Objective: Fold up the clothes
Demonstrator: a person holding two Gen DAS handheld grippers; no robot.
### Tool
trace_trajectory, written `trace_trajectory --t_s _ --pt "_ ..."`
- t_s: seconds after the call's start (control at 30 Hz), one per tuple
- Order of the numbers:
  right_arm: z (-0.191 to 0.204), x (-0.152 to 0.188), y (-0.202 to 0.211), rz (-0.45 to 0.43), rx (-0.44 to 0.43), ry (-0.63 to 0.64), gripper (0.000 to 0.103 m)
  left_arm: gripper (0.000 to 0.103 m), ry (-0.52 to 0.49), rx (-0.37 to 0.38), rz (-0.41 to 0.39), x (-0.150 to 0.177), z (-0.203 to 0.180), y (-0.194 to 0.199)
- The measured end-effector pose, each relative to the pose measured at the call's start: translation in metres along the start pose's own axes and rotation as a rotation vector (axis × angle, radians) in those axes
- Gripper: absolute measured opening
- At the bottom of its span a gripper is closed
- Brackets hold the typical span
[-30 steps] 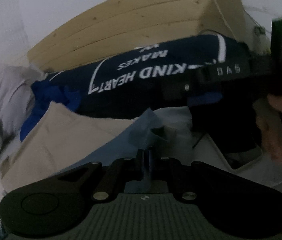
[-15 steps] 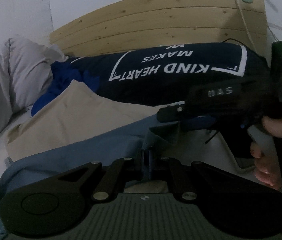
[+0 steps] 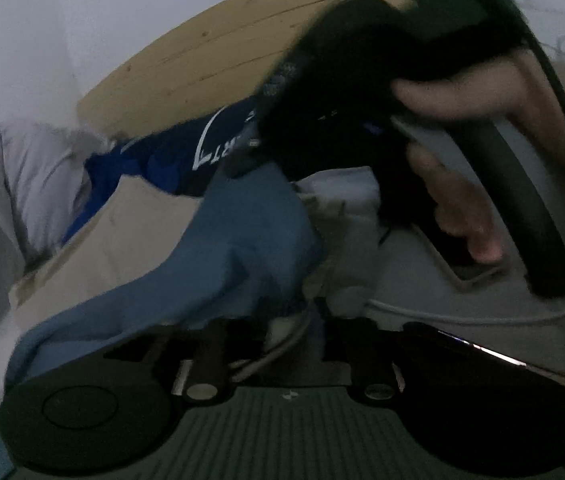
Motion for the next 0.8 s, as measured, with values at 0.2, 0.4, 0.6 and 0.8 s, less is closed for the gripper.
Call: trace_trajectory --t_s 0.2,0.4,0.6,0.8 --pt "0.024 -0.018 0.009 0.036 -0.038 0.113 0.002 0.064 -0.114 -0.121 -0.113 0.005 -0.031 0.007" --pt "0.047 -0.030 0.015 0.073 -0.099 0.191 0.003 0.072 -0.180 -0.272 -0.219 0.003 -0.056 0.002" --pt "0.059 -0.032 0.016 0.094 -0.103 0.217 0.002 0.009 -0.093 -0.354 -0.225 -0.005 -0.051 -0.005" --pt "0.061 -0.030 0.014 0.087 -0.054 0.202 0.003 0.006 0.050 -0.339 -0.277 -0.008 -0.027 0.029"
Point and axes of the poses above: each gripper's, at about its wrist camera, not at the fingertips, and y roughly against the way its jaws point, z to its left, x to its underside, the point moved 3 cm from there along -y, roughly the way its jaws point, and after that the axes turned 14 degrees about y, right-handed, at the moved point
